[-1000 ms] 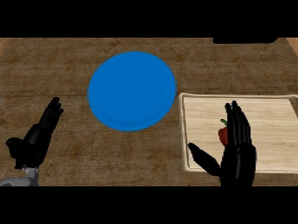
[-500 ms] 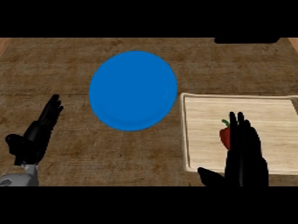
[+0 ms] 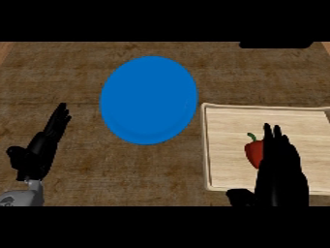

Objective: Pick the bell pepper from the tray and place it in the plate

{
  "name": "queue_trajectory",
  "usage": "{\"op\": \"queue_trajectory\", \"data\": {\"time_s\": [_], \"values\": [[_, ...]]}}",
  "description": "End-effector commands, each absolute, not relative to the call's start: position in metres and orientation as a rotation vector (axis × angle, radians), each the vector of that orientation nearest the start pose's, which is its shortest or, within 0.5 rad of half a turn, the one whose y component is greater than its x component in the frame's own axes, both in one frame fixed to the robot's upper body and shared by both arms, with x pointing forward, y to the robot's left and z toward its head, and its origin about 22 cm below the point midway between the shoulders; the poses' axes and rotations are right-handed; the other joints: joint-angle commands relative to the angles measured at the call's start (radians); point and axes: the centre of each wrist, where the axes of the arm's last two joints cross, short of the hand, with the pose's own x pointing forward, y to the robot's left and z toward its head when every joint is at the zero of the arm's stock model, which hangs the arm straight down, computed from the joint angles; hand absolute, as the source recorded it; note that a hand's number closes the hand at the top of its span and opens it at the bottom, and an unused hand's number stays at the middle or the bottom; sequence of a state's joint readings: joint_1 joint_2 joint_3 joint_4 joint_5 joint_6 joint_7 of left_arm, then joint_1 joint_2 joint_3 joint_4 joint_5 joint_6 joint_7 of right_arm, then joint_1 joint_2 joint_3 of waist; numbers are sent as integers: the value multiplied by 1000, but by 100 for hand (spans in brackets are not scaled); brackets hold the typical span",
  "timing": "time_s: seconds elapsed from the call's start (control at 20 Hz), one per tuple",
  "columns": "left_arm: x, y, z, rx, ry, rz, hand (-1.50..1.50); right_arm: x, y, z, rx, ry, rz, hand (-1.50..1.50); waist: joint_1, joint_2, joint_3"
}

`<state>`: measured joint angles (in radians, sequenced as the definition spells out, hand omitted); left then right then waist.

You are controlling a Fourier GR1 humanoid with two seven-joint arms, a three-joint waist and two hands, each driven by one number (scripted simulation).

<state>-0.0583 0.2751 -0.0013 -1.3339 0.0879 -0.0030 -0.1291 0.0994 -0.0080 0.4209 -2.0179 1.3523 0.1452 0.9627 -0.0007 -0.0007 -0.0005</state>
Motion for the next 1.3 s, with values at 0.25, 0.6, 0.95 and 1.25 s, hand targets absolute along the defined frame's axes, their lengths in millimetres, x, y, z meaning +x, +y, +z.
{"op": "queue_trajectory", "data": {"time_s": [0.25,0.6,0.95,1.25], "values": [[257,311,-32,166,-1512,-127,0,198,-153,80,-1174,-821,640,-150,-2,1,0],[265,306,-18,155,-1516,-141,0,229,-158,60,-1193,-765,655,-150,0,1,0],[245,299,-30,143,-1527,-158,0,241,-199,24,-1217,-725,635,-150,2,1,1],[255,292,-20,165,-1515,-119,0,254,-203,25,-1115,-784,738,150,4,1,1]]}}
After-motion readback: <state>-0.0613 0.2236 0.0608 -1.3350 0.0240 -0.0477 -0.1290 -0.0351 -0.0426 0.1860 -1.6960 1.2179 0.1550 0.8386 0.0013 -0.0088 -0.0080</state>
